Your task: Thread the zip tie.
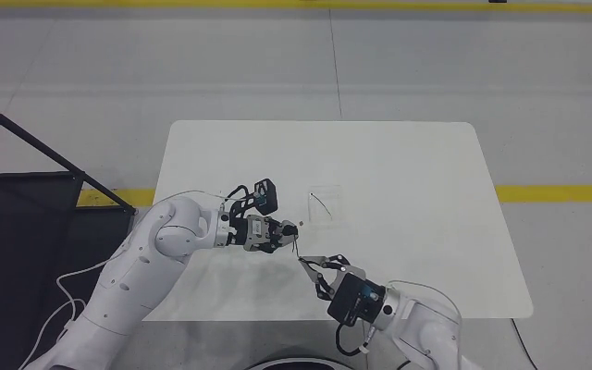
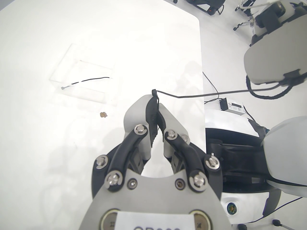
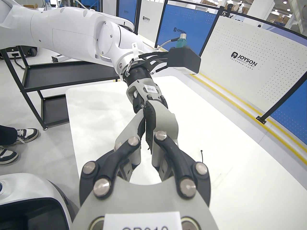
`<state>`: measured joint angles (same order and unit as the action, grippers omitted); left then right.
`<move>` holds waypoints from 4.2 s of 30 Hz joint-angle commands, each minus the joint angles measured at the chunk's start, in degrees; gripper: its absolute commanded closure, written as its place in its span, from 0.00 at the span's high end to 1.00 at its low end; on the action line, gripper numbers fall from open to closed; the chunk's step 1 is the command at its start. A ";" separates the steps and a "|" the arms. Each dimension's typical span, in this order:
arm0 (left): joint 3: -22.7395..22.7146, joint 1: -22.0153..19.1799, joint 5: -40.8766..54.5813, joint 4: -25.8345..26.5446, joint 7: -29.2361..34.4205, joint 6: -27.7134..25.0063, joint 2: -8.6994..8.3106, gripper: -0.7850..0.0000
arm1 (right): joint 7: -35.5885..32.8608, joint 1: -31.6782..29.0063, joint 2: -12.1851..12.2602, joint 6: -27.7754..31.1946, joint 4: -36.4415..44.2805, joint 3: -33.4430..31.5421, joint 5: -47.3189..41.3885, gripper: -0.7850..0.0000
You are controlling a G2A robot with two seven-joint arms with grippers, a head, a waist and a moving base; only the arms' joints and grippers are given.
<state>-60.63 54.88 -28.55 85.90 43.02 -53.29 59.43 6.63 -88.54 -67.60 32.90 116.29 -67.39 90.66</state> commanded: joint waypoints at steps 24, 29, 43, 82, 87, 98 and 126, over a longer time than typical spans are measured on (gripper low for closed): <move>0.00 0.00 0.00 0.00 0.00 0.00 0.00 0.00 | -1.73 0.94 0.60 0.44 -0.23 0.74 -1.10 0.00; 0.00 0.00 0.00 0.00 0.00 0.00 0.00 0.00 | -1.28 0.69 0.75 0.17 -0.01 0.72 -1.00 0.00; 0.00 0.00 0.00 0.00 0.00 0.00 0.00 0.00 | 0.38 0.44 1.13 0.02 -0.20 0.73 -1.17 0.00; 0.00 0.00 0.00 0.00 0.00 0.00 0.00 0.00 | 2.56 0.83 1.68 -2.65 -1.12 0.86 -3.31 0.00; 0.00 0.00 0.00 0.00 0.00 0.00 0.00 0.00 | 2.98 0.74 1.72 -3.27 -1.16 0.79 -3.75 0.00; 0.00 0.00 0.00 0.00 0.00 0.00 0.00 0.00 | 3.37 0.48 1.70 -5.55 -1.27 0.67 -4.56 0.00; 0.95 1.05 -2.61 1.46 -3.67 1.31 -0.92 0.00 | 5.79 -1.48 1.59 -12.39 -0.81 0.30 -4.22 0.00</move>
<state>-59.73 55.95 -31.16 87.35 39.40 -52.02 58.54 12.27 -89.97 -66.00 20.71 115.50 -67.11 86.42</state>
